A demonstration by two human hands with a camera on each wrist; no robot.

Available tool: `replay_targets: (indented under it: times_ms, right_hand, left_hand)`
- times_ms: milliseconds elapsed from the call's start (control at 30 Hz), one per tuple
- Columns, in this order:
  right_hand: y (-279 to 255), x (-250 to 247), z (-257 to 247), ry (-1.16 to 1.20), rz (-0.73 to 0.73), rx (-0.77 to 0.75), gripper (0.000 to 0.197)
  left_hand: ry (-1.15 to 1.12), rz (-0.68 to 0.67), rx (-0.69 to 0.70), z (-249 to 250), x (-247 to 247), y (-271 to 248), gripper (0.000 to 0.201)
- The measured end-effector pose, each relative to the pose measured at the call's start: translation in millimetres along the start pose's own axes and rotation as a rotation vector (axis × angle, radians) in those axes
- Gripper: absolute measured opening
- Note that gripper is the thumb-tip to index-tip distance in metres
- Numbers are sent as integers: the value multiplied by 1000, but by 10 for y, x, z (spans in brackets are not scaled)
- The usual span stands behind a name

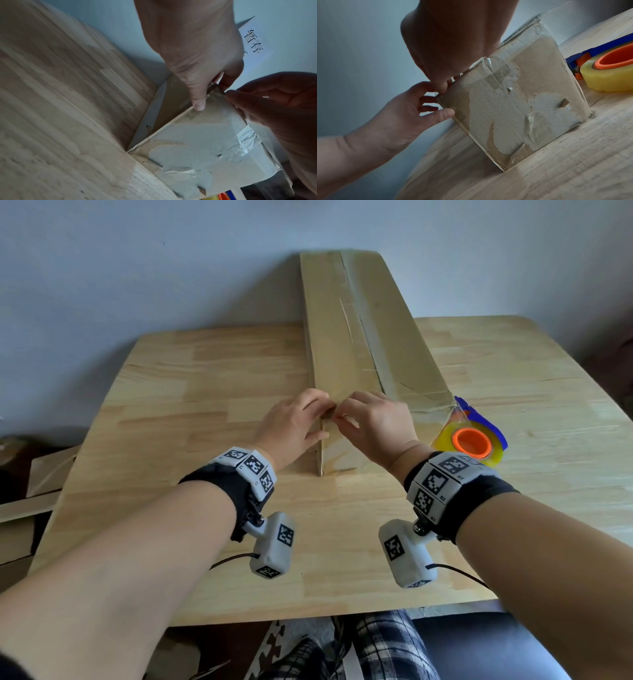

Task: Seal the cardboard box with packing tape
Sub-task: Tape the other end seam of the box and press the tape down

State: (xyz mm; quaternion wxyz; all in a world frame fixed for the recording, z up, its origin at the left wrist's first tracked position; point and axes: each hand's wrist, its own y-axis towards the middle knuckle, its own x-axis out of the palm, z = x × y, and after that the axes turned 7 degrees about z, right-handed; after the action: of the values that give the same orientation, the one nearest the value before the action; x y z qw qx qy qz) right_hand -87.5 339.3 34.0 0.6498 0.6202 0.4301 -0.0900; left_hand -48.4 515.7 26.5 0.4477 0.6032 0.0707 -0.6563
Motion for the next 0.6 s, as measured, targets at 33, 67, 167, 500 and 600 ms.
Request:
replay_targets:
  times_ms: [33, 67, 167, 500, 600]
  right_hand:
    - [1, -1, -3, 4, 3, 4, 18]
    - [1, -1, -12, 2, 6, 12, 16]
    - [-6, 0, -36, -23, 13, 36, 10]
    - [-44, 1, -39, 3, 6, 43, 27]
    - [-63, 0, -19, 32, 13, 16, 24]
  left_hand:
    - [15, -6, -17, 37, 13, 30, 54]
    - [40, -22, -44, 77, 24, 60, 57]
    - [139, -129, -142, 189, 65, 113, 63]
    - [76, 96, 127, 53, -112, -10, 31]
    - [78, 82, 88, 104, -69, -6, 21]
